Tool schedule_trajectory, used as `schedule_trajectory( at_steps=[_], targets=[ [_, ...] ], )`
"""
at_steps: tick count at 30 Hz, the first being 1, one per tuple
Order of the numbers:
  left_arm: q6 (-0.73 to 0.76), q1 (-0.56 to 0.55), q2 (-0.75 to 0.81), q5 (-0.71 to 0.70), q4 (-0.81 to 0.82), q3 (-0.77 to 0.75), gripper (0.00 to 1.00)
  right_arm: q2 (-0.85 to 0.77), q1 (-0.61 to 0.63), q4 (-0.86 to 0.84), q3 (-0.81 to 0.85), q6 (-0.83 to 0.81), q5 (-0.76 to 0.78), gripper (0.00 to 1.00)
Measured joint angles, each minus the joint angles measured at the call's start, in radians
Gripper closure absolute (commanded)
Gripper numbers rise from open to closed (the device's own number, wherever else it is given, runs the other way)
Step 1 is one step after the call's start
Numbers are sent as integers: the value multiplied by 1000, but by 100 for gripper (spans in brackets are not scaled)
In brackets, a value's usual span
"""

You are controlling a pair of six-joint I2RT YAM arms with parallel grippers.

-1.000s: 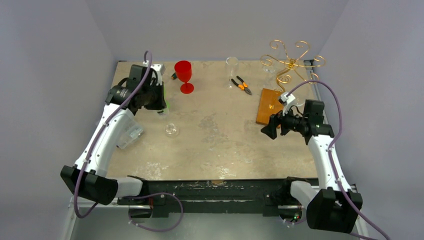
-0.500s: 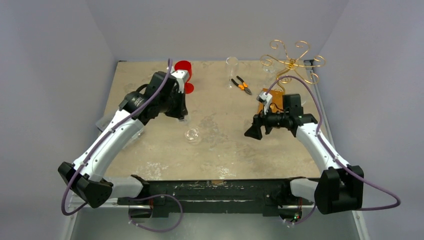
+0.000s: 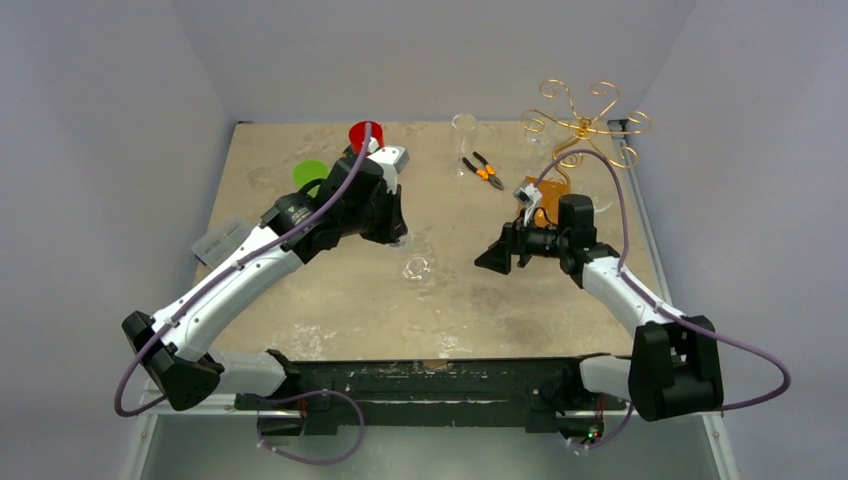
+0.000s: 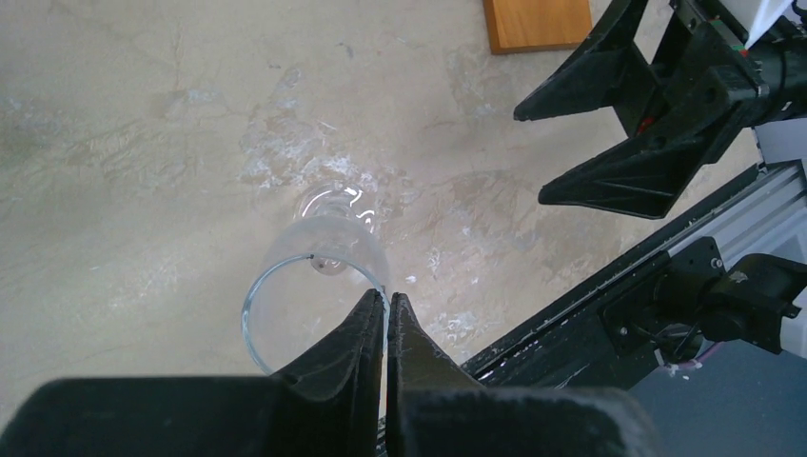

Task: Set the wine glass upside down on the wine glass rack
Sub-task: Pick up the wine glass at the center of the board, then turn the wine glass upside down at the wine rack.

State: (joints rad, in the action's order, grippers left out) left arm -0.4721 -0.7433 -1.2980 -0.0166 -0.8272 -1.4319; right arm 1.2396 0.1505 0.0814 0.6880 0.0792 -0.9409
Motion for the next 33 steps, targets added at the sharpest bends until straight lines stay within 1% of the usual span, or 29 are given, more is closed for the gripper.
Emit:
schedule_trajectory(
  at_steps=[6, 12, 23, 27, 33],
  targets=[
    [-23, -59, -14, -22, 35, 0, 100, 43, 6, -252, -77, 182, -50, 19],
    [-41, -122, -20, -44, 72, -17, 100, 88, 16, -391, -102, 274, -72, 21],
    [-44, -198, -40, -76, 119, -83, 100, 131, 23, -411, -108, 325, -62, 26],
    [-43, -214, -40, -92, 134, -90, 100, 149, 28, -410, -108, 338, -60, 34],
    [-43, -231, -42, -99, 150, -91, 100, 170, 36, -404, -108, 371, -67, 53]
  ],
)
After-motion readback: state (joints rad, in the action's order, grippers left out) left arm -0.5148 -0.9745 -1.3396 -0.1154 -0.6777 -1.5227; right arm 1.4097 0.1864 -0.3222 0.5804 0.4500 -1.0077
